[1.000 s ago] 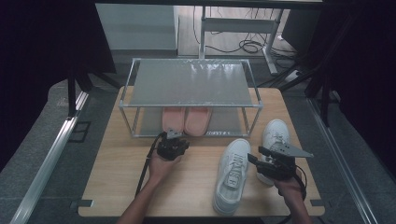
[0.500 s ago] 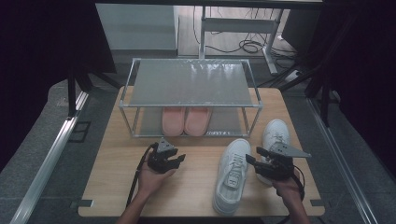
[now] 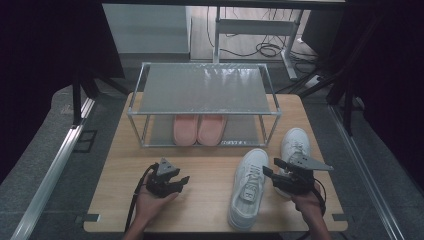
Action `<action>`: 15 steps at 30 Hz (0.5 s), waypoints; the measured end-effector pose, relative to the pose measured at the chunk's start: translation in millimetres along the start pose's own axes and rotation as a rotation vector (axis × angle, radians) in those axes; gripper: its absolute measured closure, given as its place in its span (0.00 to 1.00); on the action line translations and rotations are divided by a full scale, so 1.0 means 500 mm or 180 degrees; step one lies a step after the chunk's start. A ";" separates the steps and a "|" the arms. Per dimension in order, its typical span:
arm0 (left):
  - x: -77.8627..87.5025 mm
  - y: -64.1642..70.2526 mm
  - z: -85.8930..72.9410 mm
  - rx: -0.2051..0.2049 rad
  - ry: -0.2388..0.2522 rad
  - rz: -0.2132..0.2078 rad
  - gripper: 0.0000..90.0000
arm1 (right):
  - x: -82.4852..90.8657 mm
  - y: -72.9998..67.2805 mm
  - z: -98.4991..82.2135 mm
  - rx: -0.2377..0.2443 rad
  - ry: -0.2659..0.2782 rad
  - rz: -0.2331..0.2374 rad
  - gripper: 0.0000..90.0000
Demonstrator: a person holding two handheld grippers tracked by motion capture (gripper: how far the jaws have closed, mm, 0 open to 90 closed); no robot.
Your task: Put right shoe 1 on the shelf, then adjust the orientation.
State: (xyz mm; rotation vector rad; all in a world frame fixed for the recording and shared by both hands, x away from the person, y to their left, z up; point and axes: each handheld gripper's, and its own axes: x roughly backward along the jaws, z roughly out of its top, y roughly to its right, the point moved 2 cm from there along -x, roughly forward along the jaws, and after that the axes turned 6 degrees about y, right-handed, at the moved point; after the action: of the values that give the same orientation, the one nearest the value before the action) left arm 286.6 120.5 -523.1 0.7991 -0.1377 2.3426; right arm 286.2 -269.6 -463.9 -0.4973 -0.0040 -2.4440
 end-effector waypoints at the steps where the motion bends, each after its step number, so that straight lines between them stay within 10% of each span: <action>1: 0.000 -0.003 -0.001 0.0015 0.0002 0.0002 0.58 | 0.000 -0.001 0.000 0.0007 0.0008 0.0000 0.48; 15: 0.002 -0.010 -0.005 0.0045 -0.0004 0.0021 0.55 | 0.020 -0.015 0.015 -0.0050 0.0117 0.0070 0.64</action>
State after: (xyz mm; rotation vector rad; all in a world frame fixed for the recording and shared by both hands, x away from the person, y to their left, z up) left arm 287.9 125.8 -525.1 0.8084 -0.1246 2.3517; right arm 277.3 -268.7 -452.5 -0.4568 0.0360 -2.4331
